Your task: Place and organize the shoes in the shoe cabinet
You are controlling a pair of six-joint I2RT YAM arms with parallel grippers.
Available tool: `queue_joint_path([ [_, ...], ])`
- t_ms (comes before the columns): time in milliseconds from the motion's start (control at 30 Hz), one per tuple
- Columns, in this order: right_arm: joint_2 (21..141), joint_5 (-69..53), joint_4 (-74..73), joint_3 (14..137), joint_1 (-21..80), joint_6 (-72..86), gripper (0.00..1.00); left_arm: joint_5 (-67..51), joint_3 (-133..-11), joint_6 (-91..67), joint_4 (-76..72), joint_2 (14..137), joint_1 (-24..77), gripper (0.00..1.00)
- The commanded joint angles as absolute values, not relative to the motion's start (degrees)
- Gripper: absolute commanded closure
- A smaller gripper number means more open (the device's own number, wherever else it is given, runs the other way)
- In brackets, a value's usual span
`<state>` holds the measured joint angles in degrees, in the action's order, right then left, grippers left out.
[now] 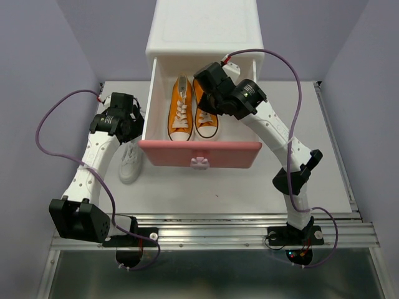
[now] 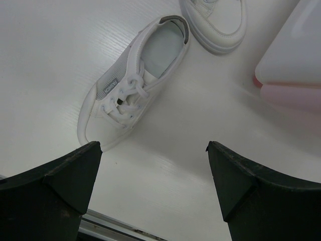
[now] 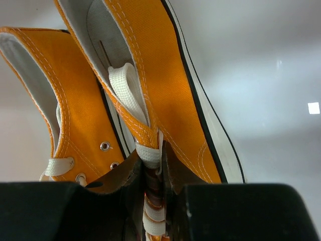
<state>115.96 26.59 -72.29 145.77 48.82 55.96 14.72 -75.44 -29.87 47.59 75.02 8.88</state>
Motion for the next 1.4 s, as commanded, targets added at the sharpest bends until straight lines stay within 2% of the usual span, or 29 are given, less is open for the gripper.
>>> queue_joint_path([
  [0,115.93,24.00,-61.70,144.84,49.39,59.94,0.85,15.91,-74.97,-29.79,48.08,72.51,8.53,0.01],
  [33,116.01,23.56,-61.96,144.93,49.39,59.94,0.80,15.91,-74.97,-29.79,48.16,72.51,8.53,0.01],
  [167,115.75,23.38,-62.14,144.49,49.39,59.68,0.75,16.00,-74.97,-29.79,48.25,72.33,8.53,0.01],
  [200,115.66,23.47,-62.40,144.41,49.39,59.76,0.79,16.00,-74.88,-29.71,48.25,72.16,8.53,0.01],
  [233,115.58,23.81,-63.71,144.40,49.39,60.90,0.98,16.00,-74.71,-29.71,48.25,71.98,8.53,0.01],
  [267,115.40,23.99,-64.33,144.40,49.39,61.17,0.99,16.08,-74.62,-29.62,48.25,71.90,8.53,0.01],
  [800,113.64,20.39,-69.96,146.07,49.39,62.14,0.99,16.70,-73.57,-29.00,48.43,70.75,8.53,0.01],
  [933,114.17,19.34,-75.14,147.57,49.39,63.36,0.99,16.70,-72.60,-28.83,48.34,70.75,8.53,0.01],
  [1367,113.03,12.31,-79.45,144.59,49.39,62.93,0.99,16.96,-69.35,-30.06,47.90,69.87,8.53,0.01],
])
